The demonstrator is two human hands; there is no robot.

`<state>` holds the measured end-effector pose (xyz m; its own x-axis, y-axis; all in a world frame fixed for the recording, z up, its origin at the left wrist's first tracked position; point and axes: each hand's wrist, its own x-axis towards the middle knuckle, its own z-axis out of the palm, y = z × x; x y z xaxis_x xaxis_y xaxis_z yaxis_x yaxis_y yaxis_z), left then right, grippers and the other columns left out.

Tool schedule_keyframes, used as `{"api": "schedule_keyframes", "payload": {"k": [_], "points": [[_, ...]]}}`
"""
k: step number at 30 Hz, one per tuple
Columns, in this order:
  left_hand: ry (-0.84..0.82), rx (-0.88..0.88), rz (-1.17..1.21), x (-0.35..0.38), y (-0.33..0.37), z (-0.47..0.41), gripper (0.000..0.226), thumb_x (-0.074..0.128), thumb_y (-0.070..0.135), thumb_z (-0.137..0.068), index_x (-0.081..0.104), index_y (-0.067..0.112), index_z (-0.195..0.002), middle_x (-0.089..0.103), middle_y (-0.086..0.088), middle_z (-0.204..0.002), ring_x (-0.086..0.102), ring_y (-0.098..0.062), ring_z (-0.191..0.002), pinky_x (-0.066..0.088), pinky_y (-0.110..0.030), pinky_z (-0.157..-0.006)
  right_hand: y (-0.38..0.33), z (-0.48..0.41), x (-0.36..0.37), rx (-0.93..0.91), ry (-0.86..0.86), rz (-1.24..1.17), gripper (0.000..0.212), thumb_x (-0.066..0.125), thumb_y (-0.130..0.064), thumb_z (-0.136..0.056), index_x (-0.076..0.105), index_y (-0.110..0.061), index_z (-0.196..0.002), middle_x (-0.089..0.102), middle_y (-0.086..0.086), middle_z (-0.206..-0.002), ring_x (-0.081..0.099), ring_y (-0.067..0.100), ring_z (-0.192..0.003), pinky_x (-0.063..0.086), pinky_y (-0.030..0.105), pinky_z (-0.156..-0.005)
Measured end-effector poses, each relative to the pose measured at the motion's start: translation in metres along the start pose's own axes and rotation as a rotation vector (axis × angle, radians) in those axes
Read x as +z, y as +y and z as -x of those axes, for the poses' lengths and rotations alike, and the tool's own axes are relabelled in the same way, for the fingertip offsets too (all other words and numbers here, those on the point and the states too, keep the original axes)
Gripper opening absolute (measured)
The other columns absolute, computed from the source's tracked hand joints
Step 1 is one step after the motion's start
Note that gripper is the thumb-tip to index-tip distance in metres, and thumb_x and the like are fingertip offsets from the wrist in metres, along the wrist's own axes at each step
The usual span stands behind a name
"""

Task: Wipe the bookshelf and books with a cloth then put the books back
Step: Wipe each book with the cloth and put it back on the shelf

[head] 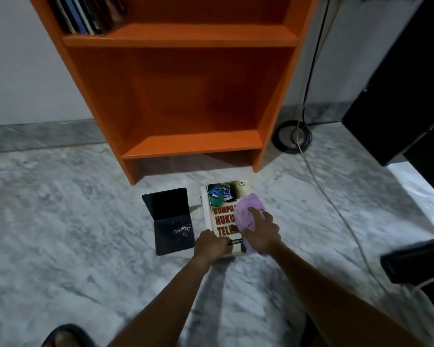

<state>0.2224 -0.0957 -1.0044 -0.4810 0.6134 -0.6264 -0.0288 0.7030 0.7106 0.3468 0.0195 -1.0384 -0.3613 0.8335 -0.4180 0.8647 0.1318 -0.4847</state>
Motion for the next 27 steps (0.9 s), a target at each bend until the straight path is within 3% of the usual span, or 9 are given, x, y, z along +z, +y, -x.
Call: {"api": "schedule_keyframes", "payload": {"k": [3, 7, 10, 12, 14, 16, 20, 23, 27], "points": [[0.003, -0.088, 0.114, 0.006, -0.001, -0.018, 0.023, 0.075, 0.022, -0.080, 0.073, 0.007, -0.098, 0.075, -0.008, -0.099, 0.069, -0.022, -0.086, 0.047, -0.025, -0.060, 0.019, -0.006, 0.012, -0.070, 0.059, -0.204, 0.072, 0.063, -0.052, -0.077, 0.041, -0.034, -0.143, 0.047, 0.011, -0.145, 0.052, 0.035, -0.130, 0.053, 0.053, -0.100], [-0.042, -0.173, 0.275, 0.002, -0.008, -0.034, 0.027, 0.081, 0.020, -0.079, 0.076, 0.009, -0.103, 0.078, -0.007, -0.099, 0.073, -0.025, -0.093, 0.060, -0.037, -0.083, 0.039, -0.026, 0.016, -0.006, 0.024, -0.314, 0.064, 0.068, -0.053, -0.065, 0.048, -0.046, -0.126, 0.060, 0.004, -0.129, 0.063, 0.026, -0.110, 0.059, 0.049, -0.088], [-0.151, -0.143, 0.384, 0.005, -0.004, -0.032, 0.031, 0.073, 0.012, -0.089, 0.066, 0.004, -0.118, 0.076, -0.013, -0.109, 0.073, -0.030, -0.100, 0.058, -0.049, -0.093, 0.018, -0.004, -0.010, -0.021, -0.022, -0.367, 0.051, 0.076, -0.041, -0.079, 0.054, -0.038, -0.124, 0.064, -0.004, -0.118, 0.065, 0.019, -0.103, 0.055, 0.036, -0.083], [-0.212, -0.114, 0.497, 0.007, 0.003, -0.026, 0.039, 0.068, 0.007, -0.091, 0.054, 0.006, -0.127, 0.074, -0.016, -0.115, 0.072, -0.033, -0.104, 0.060, -0.053, -0.087, 0.010, 0.001, -0.018, 0.008, -0.022, -0.405, 0.043, 0.075, -0.039, -0.085, 0.057, -0.033, -0.124, 0.062, -0.003, -0.112, 0.062, 0.019, -0.097, 0.052, 0.033, -0.078], [-0.263, -0.058, 0.612, 0.006, 0.013, -0.016, 0.037, 0.065, 0.002, -0.091, 0.056, 0.008, -0.127, 0.075, -0.016, -0.113, 0.073, -0.033, -0.100, 0.063, -0.048, -0.077, 0.002, 0.015, -0.022, -0.054, 0.030, -0.464, 0.039, 0.072, -0.050, -0.082, 0.061, -0.034, -0.117, 0.068, 0.005, -0.116, 0.064, 0.017, -0.090, 0.054, 0.032, -0.074], [-0.304, 0.026, 0.668, 0.000, 0.024, -0.001, 0.035, 0.063, -0.001, -0.091, 0.062, 0.013, -0.123, 0.076, -0.015, -0.109, 0.074, -0.030, -0.092, 0.062, -0.043, -0.070, -0.005, 0.031, -0.021, -0.241, 0.119, -0.367, 0.046, 0.058, -0.060, -0.085, 0.057, -0.037, -0.125, 0.064, 0.000, -0.128, 0.063, 0.014, -0.105, 0.053, 0.035, -0.087], [-0.370, 0.203, 0.632, -0.023, 0.042, 0.029, 0.048, 0.063, -0.005, -0.088, 0.062, 0.017, -0.131, 0.072, -0.020, -0.118, 0.069, -0.033, -0.103, 0.057, -0.040, -0.079, -0.043, 0.064, -0.040, -0.598, 0.181, -0.249, 0.044, 0.042, -0.054, -0.098, 0.052, -0.042, -0.139, 0.048, -0.007, -0.148, 0.043, 0.014, -0.138, 0.038, 0.041, -0.111], [-0.404, 0.288, 0.576, -0.043, 0.051, 0.052, 0.048, 0.059, -0.008, -0.090, 0.064, 0.021, -0.129, 0.071, -0.018, -0.117, 0.070, -0.034, -0.101, 0.055, -0.041, -0.081, -0.076, 0.055, -0.053, -0.685, 0.182, -0.222, 0.045, 0.046, -0.049, -0.097, 0.051, -0.043, -0.141, 0.035, -0.006, -0.159, 0.031, 0.016, -0.147, 0.032, 0.040, -0.115], [-0.422, 0.365, 0.461, -0.063, 0.062, 0.084, 0.058, 0.061, -0.013, -0.088, 0.061, 0.024, -0.133, 0.074, -0.019, -0.107, 0.072, -0.034, -0.090, 0.060, -0.041, -0.075, -0.116, 0.032, -0.083, -0.630, 0.411, -0.336, 0.042, 0.045, -0.047, -0.098, 0.046, -0.043, -0.140, 0.035, -0.003, -0.157, 0.041, 0.023, -0.140, 0.039, 0.048, -0.111]]}}
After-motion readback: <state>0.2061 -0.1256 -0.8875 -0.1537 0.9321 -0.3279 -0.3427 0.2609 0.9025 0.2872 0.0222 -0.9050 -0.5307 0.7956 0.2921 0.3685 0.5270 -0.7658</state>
